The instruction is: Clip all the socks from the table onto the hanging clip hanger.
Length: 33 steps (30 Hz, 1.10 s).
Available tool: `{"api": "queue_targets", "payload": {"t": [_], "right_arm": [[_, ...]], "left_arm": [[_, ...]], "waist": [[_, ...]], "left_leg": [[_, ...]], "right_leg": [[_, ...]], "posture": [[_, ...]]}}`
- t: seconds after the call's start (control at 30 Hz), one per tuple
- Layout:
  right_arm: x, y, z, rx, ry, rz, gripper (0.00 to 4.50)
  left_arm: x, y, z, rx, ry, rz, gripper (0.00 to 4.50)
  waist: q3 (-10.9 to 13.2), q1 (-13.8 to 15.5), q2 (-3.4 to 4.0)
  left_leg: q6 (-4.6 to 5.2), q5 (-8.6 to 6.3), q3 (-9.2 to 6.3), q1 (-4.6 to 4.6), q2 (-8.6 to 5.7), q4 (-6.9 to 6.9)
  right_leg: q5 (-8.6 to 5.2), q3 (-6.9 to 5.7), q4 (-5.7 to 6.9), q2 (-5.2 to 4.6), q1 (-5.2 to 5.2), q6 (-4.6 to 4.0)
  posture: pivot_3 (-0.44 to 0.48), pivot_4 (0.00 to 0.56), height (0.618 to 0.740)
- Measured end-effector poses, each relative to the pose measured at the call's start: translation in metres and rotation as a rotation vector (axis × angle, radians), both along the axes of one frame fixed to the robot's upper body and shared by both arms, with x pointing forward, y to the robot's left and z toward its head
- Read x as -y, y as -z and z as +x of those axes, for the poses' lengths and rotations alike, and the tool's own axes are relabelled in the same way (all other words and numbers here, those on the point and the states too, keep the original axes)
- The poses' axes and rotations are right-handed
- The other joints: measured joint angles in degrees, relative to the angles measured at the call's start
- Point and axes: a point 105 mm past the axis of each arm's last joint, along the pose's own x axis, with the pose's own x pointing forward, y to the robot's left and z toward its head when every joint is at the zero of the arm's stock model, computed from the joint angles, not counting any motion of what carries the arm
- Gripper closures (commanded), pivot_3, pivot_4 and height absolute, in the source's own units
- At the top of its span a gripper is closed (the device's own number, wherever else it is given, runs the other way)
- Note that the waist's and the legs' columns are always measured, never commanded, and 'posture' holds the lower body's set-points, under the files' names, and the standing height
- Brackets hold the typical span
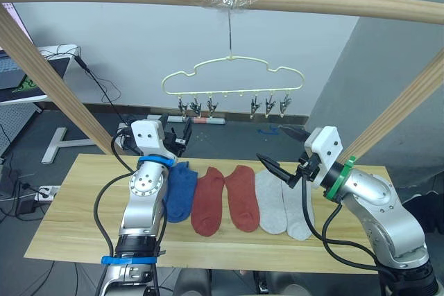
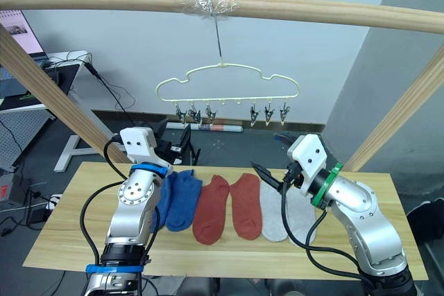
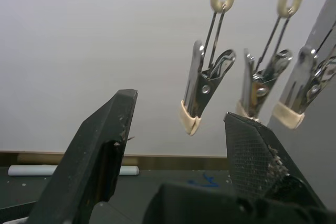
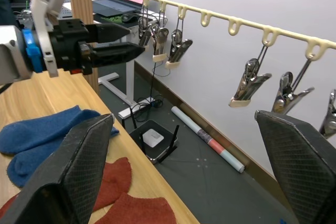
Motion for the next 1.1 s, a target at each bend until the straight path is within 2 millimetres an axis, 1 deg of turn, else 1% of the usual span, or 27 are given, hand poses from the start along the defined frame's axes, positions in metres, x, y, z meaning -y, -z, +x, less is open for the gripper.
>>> {"api": "queue_targets", "payload": {"t": [0.07,0.17,0.3,0.33,0.5,0.83,1.1], "right_arm": [[-0.002,-0.005,0.0,0.014,-0.015,0.003,0.0],[-0.004,-0.012,0.001,0.032,-0.04,0.003,0.0],[-0.002,-0.016,0.005,0.043,-0.041,-0.003,0.0],[-0.002,-0.016,0.005,0.043,-0.041,-0.004,0.0],[-0.001,-0.016,0.007,0.04,-0.044,-0.005,0.0],[-0.002,-0.016,0.007,0.042,-0.044,-0.004,0.0],[-0.002,-0.018,0.008,0.046,-0.045,-0.002,0.0]], "left_arm": [[0.0,-0.001,0.003,0.008,-0.005,-0.001,1.48],[0.003,-0.009,0.007,0.035,-0.008,-0.008,1.48],[0.007,-0.018,0.012,0.067,-0.012,-0.025,1.48],[0.008,-0.019,0.012,0.069,-0.012,-0.028,1.48],[0.008,-0.021,0.013,0.077,-0.027,-0.04,1.48],[0.012,-0.034,0.013,0.115,-0.014,-0.057,1.48],[0.015,-0.037,0.015,0.121,-0.007,-0.061,1.48]], "waist": [[0.1,0.0,-0.01],[0.1,0.0,0.03],[0.1,0.0,0.05],[0.1,0.0,0.06],[0.2,0.0,0.07],[0.2,0.0,0.07],[0.2,0.0,0.07]], "left_leg": [[0.0,0.0,-0.01,-0.02,0.0,0.0],[0.0,0.0,-0.03,-0.09,0.0,-0.01],[0.0,0.0,-0.06,-0.28,0.01,-0.01],[0.0,0.0,-0.06,-0.31,0.01,-0.02],[0.0,0.0,-0.09,-0.49,-0.03,-0.01],[0.0,0.0,-0.1,-0.5,-0.04,-0.01],[0.0,0.0,-0.09,-0.5,-0.04,0.0]], "right_leg": [[0.01,-0.01,-0.02,0.0,0.0,0.01],[0.03,-0.02,-0.13,0.0,0.0,0.05],[0.12,-0.07,-0.38,-0.01,-0.03,0.11],[0.25,-0.08,-0.44,-0.01,-0.03,-0.07],[0.3,-0.11,-0.56,-0.07,-0.09,-0.07],[0.31,-0.14,-0.56,-0.08,-0.09,-0.05],[0.31,-0.15,-0.56,-0.08,-0.09,-0.04]], "posture": [[-0.078,0.206,0.705],[-0.078,0.206,0.705],[-0.078,0.206,0.705],[-0.078,0.206,0.705],[-0.076,0.202,0.705],[-0.074,0.196,0.705],[-0.078,0.195,0.705]]}}
